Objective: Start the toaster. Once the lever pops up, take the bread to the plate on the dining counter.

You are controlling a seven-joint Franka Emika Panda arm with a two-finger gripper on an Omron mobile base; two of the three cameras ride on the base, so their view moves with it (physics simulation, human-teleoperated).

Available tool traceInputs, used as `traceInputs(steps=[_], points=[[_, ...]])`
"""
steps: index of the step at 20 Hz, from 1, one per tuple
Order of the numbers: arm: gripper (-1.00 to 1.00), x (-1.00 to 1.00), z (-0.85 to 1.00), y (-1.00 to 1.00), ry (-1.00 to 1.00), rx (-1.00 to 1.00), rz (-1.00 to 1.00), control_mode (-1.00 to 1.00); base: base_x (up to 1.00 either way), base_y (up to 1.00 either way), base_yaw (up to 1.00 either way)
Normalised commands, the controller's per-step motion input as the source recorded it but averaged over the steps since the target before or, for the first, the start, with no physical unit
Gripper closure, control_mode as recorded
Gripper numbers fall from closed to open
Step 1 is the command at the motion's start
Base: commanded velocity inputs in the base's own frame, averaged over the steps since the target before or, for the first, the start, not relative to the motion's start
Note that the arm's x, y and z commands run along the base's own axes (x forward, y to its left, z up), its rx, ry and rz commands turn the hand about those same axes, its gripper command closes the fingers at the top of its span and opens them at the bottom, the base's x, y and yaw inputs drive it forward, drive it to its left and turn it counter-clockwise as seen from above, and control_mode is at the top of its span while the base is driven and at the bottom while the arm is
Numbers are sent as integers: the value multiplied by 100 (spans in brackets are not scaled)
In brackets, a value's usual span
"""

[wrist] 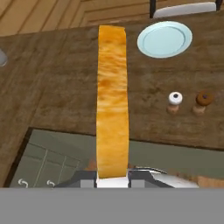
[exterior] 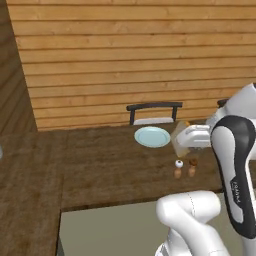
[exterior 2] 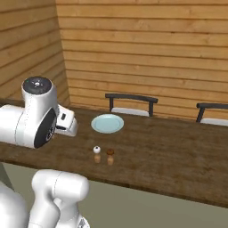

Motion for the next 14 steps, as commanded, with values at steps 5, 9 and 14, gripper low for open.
traceInputs(steps=[5, 9, 14], points=[[100, 100, -21, -60, 15, 11, 33, -100, 0, 0, 0], [100, 100, -51, -23, 2, 4, 34, -100, 0, 0, 0], [100, 100, -46, 9, 3, 0, 20, -100, 0, 0, 0]])
